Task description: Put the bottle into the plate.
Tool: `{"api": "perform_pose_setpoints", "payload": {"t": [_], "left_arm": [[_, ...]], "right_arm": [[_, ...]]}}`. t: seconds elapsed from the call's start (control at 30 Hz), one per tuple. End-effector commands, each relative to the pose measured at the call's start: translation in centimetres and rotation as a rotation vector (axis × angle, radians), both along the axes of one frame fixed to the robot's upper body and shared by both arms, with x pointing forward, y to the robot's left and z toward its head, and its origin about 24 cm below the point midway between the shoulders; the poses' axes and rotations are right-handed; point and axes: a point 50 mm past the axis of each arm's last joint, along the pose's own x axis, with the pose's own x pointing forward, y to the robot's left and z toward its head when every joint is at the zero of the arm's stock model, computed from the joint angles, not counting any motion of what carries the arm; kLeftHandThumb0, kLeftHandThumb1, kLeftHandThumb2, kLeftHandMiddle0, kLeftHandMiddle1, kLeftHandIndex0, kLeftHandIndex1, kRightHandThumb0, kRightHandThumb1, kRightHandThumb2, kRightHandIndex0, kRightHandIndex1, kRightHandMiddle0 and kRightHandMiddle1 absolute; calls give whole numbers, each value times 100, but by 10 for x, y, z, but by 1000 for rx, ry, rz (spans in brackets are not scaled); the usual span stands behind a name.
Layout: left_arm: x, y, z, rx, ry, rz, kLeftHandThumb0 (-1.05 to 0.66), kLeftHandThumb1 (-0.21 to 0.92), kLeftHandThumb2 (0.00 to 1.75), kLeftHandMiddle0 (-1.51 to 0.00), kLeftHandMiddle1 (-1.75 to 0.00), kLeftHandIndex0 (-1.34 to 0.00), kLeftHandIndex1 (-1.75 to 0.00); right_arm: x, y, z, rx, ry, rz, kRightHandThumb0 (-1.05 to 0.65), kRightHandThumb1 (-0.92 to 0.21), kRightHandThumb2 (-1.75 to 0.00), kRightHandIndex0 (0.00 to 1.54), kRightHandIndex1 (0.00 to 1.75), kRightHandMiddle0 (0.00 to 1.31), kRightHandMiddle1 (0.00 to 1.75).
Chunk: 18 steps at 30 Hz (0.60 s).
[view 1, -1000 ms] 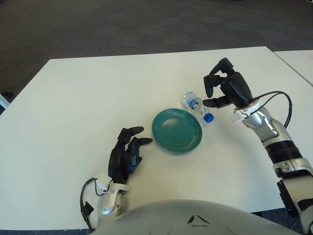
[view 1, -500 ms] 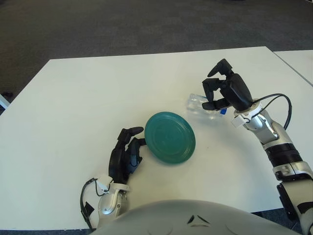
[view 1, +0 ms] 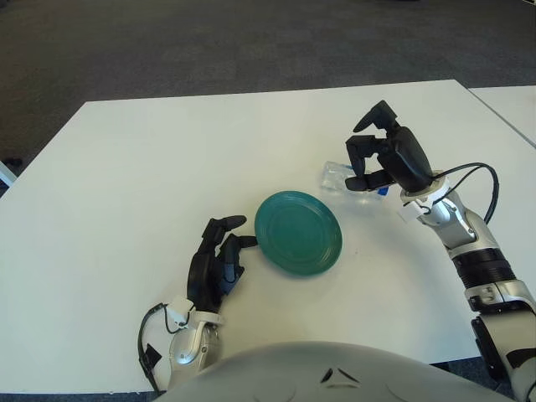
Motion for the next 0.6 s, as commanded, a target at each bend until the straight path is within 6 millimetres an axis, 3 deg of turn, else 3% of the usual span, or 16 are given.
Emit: {"api": "perform_pose_setpoints", "payload": {"t": [0.0,0.2,0.27,0.3,0.33,0.4,0.43,0.5,0.53,0.57], "left_arm": [[2,1,1,6,-17,6,-84,92,69,-64,-117,-36,-123],[2,2,0,15,-5,11,-84,92,70,-63,-117,-36,-123],[2,3,0,15,2,12,-83,92,70,-63,-116,-36,-123],[2,3,0,15,3,12,-82,92,69,-62,-116,-35,-123],[2,3,-1,14,4,11,-82,92,69,-62,-115,-35,-123],[2,3,-1,14,4,11,-82,92,68,-62,-115,-35,-123],[2,3,-1,13,4,12,-81,92,68,-62,-114,-35,-123],[2,3,-1,13,3,12,-81,92,68,-62,-114,-34,-123],[2,3,-1,12,2,13,-81,92,67,-62,-114,-34,-123],[2,3,-1,11,1,13,-81,92,67,-62,-114,-34,-123]], "right_arm": [[0,-2,3,16,-3,-8,-25,-34,-132,128,175,104,175],[3,-4,1,-6,17,-32,-28,-37,-129,128,175,105,175],[5,-5,0,-23,38,-48,-37,-44,-117,103,175,71,175],[6,-6,-1,-31,46,-55,-38,-52,-106,81,175,58,175],[8,-8,-3,-59,68,-73,-38,-55,-102,73,175,53,175],[12,-12,-7,-129,109,-109,-64,-77,-71,42,143,30,158],[14,-14,-9,-165,127,-125,-69,-80,-66,36,131,24,150],[17,-18,-13,-226,152,-154,-83,-87,-57,28,89,10,125],[19,-19,-14,-281,176,-172,-85,-88,-56,27,81,8,121],[20,-19,-15,-320,194,-185,-92,-90,-55,25,62,5,105]]}}
